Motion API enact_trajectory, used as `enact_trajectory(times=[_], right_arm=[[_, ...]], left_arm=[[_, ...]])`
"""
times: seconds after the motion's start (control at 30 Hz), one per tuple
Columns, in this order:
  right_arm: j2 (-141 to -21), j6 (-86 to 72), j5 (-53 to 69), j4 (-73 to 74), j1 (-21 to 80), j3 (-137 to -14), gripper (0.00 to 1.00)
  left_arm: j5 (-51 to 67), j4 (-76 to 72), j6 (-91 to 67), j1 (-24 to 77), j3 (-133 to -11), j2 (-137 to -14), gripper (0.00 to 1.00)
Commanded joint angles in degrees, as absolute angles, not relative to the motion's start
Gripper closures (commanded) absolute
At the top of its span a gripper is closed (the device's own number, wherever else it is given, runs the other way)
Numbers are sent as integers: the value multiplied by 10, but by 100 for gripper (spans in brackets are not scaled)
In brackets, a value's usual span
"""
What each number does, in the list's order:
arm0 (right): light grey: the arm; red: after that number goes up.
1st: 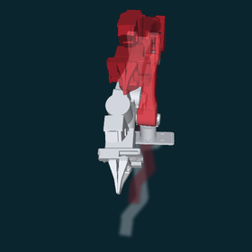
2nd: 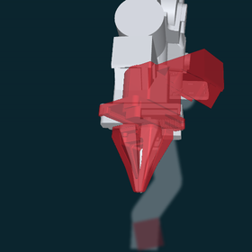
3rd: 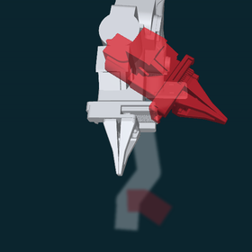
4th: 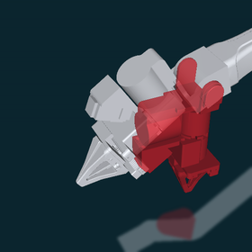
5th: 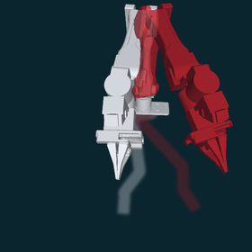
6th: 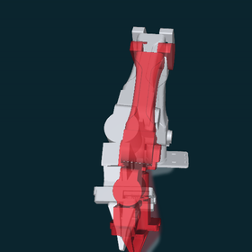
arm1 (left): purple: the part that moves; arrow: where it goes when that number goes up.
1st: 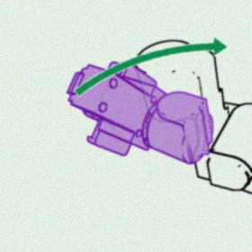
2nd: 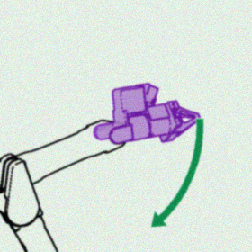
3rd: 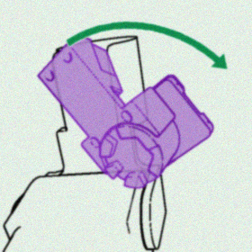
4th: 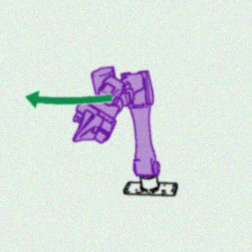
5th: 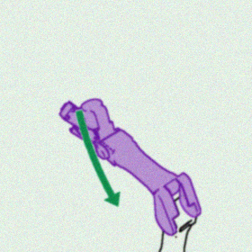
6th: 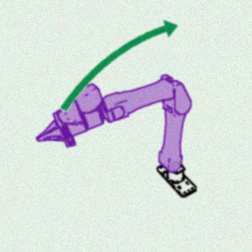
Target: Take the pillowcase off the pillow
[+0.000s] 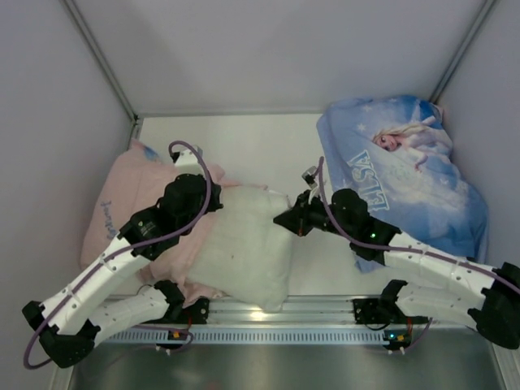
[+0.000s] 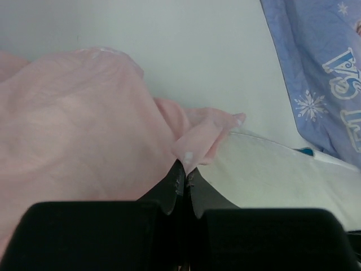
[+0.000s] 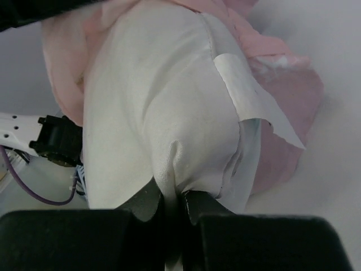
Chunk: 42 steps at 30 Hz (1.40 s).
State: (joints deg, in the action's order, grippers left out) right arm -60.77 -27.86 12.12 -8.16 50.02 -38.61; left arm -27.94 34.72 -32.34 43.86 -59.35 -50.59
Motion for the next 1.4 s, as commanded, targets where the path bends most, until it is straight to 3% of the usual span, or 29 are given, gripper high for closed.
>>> enact_trajectory(times=[0.0,0.2,0.37,0.5,0.77,0.97,1.13,1.17,1.2,1.23,1.27,1.3,1.37], right_arm=[[-506,-293,70,-55,494,-378,100],[-371,-315,48,40,494,-395,100],[-305,-332,28,89,493,-415,100],[-245,-329,-57,184,494,-456,100],[-142,-328,-298,425,494,-554,100],[-144,-346,-369,466,493,-552,100],[-222,-379,-350,433,493,-514,100],[-232,-380,-350,424,493,-500,100],[-242,-384,-352,409,494,-495,100],[-263,-385,-364,401,493,-490,100],[-273,-391,-371,396,493,-484,100],[-301,-393,-380,396,493,-486,100],[-330,-398,-386,396,492,-501,100]], left_arm=[[-297,330,-318,437,-598,-533,100],[-280,323,-348,437,-593,-648,100],[-344,318,-392,432,-604,-772,100],[-338,354,-432,340,-620,-833,100],[-331,351,-419,234,-616,-765,100],[-296,352,-381,207,-635,-722,100],[-68,266,-310,207,-602,-673,99],[38,251,-301,207,-589,-657,85],[67,243,-297,207,-584,-649,64],[84,243,-300,208,-578,-638,22],[90,243,-306,209,-559,-608,7],[81,246,-308,208,-549,-588,1],[37,267,-319,208,-537,-534,1]])
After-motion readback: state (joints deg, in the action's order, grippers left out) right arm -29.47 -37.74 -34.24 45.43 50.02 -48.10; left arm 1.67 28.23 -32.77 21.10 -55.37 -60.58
